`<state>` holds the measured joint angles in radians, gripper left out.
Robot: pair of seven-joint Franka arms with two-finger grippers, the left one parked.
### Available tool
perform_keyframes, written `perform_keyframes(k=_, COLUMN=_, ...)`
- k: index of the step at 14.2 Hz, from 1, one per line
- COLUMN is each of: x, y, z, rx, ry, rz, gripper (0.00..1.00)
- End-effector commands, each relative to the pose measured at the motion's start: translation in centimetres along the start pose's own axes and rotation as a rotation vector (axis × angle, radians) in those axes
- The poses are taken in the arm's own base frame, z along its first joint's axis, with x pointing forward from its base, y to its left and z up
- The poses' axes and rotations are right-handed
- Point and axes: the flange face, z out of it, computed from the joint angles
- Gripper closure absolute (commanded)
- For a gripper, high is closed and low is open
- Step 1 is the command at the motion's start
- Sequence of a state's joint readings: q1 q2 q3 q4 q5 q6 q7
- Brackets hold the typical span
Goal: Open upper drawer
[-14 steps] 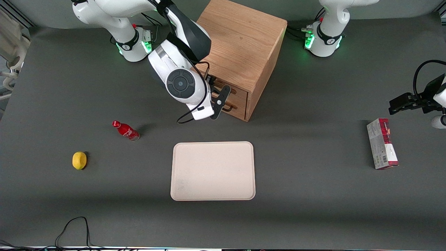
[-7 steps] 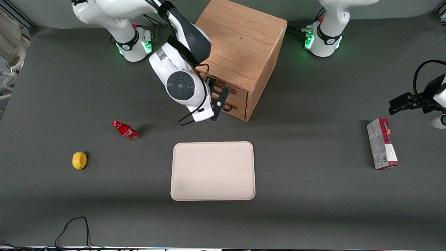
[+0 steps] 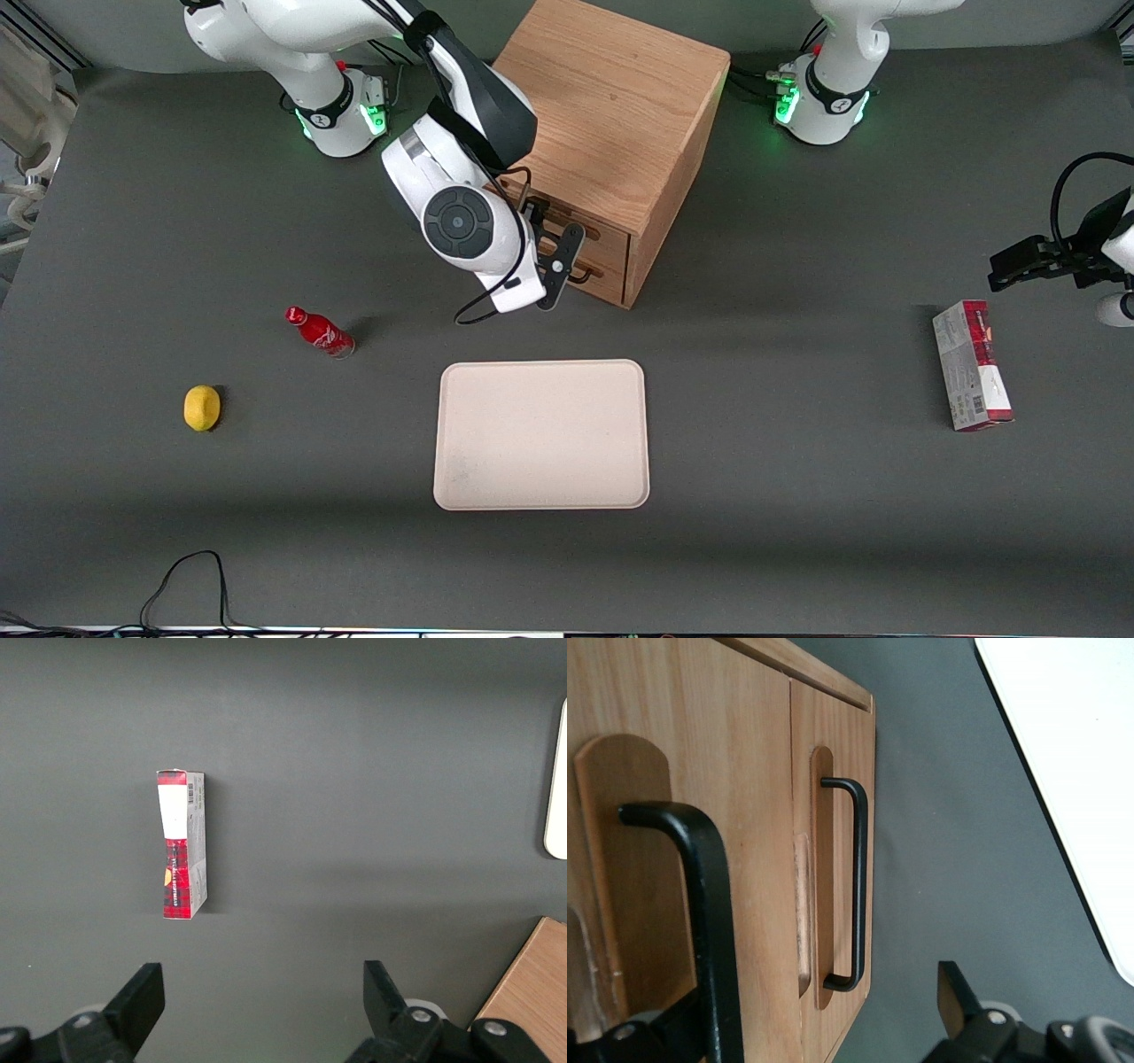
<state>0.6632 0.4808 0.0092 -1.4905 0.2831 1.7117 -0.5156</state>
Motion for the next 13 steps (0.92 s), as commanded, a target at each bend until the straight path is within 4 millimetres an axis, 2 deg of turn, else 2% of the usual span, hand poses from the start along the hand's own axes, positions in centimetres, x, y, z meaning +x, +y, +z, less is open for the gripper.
perform_keyframes(k=1, x=-0.7, y=1.6, z=0.0, rx=0.003, ry=0.022, rz=-0.010, gripper=0.00)
perform_keyframes(k=10, x=-1.8, y=4.1, z=-1.3, rx=-0.003, ry=0.050, rz=0.029, gripper=0.00)
perform_keyframes(k=13, x=-1.9, y=4.2, z=-1.4, rx=-0.005, ry=0.051, rz=0.031, gripper=0.00)
